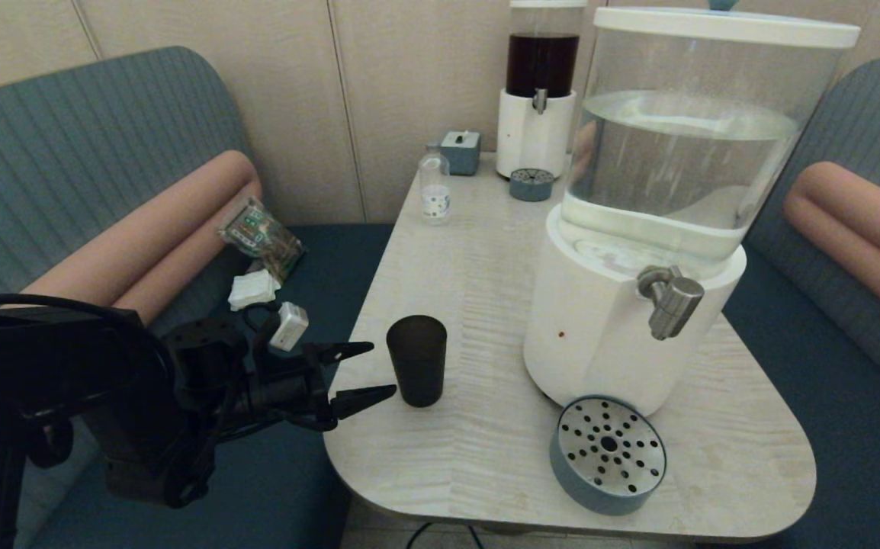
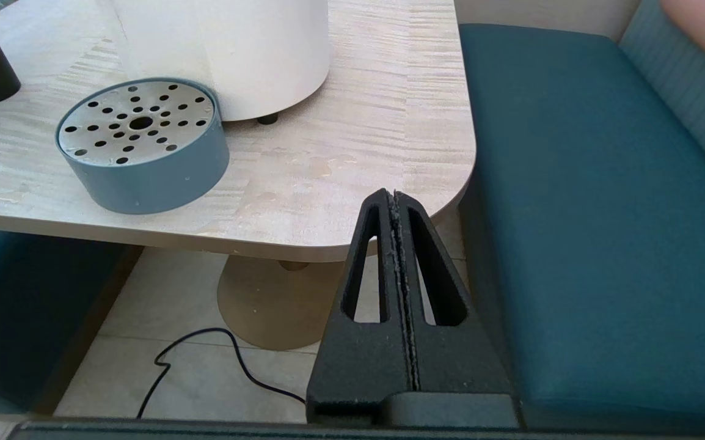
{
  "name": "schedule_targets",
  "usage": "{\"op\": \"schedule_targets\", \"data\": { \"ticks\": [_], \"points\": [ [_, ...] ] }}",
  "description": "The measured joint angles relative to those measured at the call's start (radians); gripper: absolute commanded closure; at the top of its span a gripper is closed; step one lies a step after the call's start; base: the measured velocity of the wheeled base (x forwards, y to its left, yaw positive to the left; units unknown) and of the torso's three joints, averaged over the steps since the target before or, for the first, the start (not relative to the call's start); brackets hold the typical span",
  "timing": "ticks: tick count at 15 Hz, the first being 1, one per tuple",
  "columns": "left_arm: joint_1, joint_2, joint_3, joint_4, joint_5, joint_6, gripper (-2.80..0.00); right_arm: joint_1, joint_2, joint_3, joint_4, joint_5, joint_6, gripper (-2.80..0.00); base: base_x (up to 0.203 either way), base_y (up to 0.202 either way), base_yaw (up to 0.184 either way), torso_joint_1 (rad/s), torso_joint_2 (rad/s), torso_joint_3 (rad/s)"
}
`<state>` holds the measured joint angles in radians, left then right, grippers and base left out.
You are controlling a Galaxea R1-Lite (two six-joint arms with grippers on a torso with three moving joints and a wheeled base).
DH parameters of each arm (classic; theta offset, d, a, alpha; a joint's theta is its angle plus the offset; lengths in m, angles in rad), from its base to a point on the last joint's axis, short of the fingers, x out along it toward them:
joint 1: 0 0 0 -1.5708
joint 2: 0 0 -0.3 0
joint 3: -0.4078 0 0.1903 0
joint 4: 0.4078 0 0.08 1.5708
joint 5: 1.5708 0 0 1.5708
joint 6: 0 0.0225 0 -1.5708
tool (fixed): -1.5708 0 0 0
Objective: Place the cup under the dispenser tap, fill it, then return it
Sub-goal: Pick up the cup
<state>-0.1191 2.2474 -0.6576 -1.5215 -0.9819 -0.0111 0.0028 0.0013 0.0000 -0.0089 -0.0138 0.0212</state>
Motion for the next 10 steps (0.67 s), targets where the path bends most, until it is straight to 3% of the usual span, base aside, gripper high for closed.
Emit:
{"op": "schedule_targets", "data": {
  "ticks": [10],
  "points": [
    [-0.094,0.067,-0.151,0.000,0.073,-0.037,-2.80,0.000,0.000,0.000,0.000,0.000,0.000,0.00,0.000,0.000,0.000,0.000,0.00,0.000]
  ]
}}
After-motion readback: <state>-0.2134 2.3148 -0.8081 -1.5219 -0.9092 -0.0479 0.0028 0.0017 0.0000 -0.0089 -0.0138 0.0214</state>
